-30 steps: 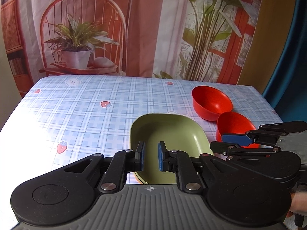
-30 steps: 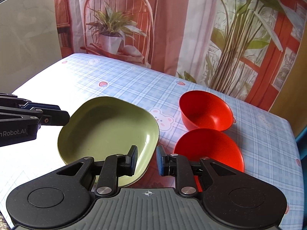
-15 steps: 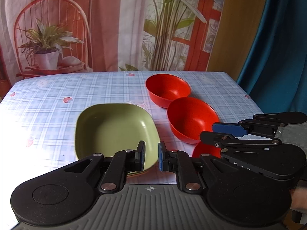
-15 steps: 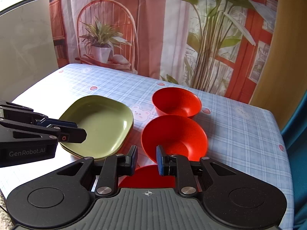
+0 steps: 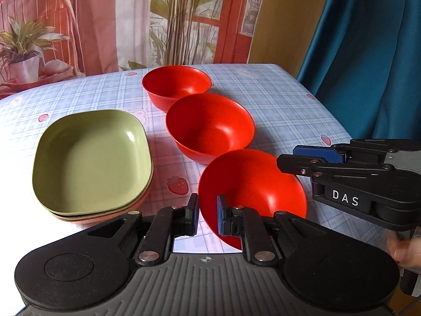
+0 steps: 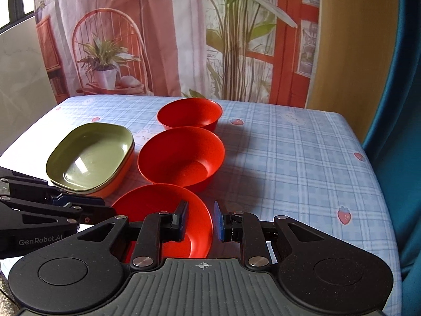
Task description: Organize plates and bowls
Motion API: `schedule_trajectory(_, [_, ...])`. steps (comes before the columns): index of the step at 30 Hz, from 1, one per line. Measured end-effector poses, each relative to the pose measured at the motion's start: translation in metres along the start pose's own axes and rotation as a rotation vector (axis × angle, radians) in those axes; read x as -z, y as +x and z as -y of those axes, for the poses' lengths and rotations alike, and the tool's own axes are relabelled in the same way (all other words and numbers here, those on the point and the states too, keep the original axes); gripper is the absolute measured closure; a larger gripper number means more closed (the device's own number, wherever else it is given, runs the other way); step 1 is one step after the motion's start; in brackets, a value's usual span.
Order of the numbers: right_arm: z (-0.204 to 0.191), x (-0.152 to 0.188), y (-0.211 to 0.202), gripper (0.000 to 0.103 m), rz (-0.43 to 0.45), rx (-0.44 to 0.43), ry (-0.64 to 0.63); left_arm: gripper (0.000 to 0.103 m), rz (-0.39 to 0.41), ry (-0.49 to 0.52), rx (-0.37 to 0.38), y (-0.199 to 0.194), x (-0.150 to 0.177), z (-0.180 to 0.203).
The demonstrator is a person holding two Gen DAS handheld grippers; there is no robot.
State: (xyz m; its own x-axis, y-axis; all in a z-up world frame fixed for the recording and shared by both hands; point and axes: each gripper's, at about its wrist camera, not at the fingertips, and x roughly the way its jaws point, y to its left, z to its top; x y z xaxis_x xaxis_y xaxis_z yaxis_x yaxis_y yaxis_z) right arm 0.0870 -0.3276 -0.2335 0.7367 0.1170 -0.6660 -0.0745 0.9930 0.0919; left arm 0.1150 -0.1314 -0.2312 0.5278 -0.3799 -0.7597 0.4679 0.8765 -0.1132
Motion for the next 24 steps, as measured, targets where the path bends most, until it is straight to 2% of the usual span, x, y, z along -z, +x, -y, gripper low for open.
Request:
schedule_trajectory(7, [0.021, 0.018, 0.008, 0.083, -0.014, -0.011, 0.080, 0.088, 0.014, 0.017, -0.009, 0.003, -0.002, 0.003])
schedule_trajectory(13, [0.028, 0.028, 0.010, 0.084, -0.016, -0.052, 0.121, 0.088, 0.012, -0.051, 0.042, -0.002, 0.001, -0.006])
schedule_trajectory(17, [0.032, 0.035, 0.008, 0.084, 0.007, -0.076, 0.161, 0.088, 0.012, -0.043, 0.049, -0.003, 0.004, -0.004])
schedule_trajectory(21, [0.030, 0.041, 0.008, 0.086, 0.023, -0.077, 0.140, 0.088, 0.024, -0.037, 0.048, -0.002, 0.006, -0.005])
schedule_trajectory(24, [0.025, 0.042, 0.006, 0.089, 0.039, -0.053, 0.099, 0.088, 0.003, -0.042, 0.059, 0.002, 0.007, -0.008])
